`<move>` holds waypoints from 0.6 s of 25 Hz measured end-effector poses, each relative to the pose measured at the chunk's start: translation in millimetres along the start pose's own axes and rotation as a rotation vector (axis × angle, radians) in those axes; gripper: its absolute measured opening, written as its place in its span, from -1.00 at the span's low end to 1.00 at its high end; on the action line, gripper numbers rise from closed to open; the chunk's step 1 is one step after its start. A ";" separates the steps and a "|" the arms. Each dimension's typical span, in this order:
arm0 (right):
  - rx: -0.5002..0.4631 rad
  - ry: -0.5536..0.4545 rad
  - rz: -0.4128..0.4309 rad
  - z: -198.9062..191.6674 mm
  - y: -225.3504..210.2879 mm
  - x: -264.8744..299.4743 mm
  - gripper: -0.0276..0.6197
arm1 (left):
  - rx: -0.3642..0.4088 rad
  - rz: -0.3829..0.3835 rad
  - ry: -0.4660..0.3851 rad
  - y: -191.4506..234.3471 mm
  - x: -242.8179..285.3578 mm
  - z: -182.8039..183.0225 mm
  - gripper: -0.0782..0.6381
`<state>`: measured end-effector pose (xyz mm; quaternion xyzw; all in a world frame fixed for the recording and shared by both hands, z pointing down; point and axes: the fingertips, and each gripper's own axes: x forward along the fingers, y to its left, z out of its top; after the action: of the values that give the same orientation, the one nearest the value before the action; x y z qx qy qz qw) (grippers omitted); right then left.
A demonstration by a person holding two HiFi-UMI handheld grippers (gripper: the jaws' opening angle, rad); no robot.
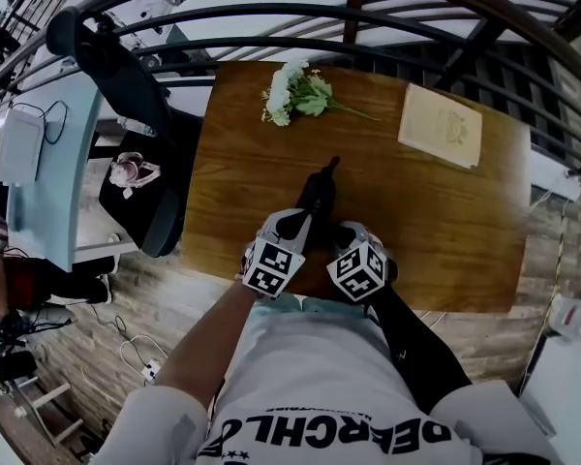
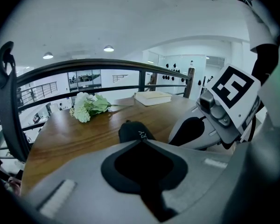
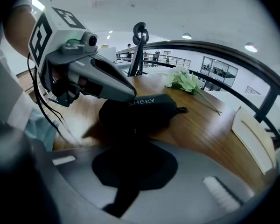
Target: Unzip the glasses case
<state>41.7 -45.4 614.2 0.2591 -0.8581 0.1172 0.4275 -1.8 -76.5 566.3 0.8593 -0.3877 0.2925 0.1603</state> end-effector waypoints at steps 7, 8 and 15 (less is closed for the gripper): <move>0.004 -0.002 -0.028 1.8 -16.7 2.3 -0.82 | -0.004 -0.001 -0.008 0.1 0.0 1.6 -0.78; 0.003 -0.002 -0.033 2.2 -19.4 2.9 -0.82 | -0.004 0.000 -0.009 0.2 -0.1 2.2 -0.78; -0.002 0.004 -0.057 5.5 -34.3 5.7 -0.82 | -0.006 -0.008 -0.014 0.2 0.4 -0.6 -0.78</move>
<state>53.9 -78.4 614.6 0.2827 -0.8496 0.1046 0.4327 -1.9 -76.6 567.1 0.8624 -0.3865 0.2845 0.1613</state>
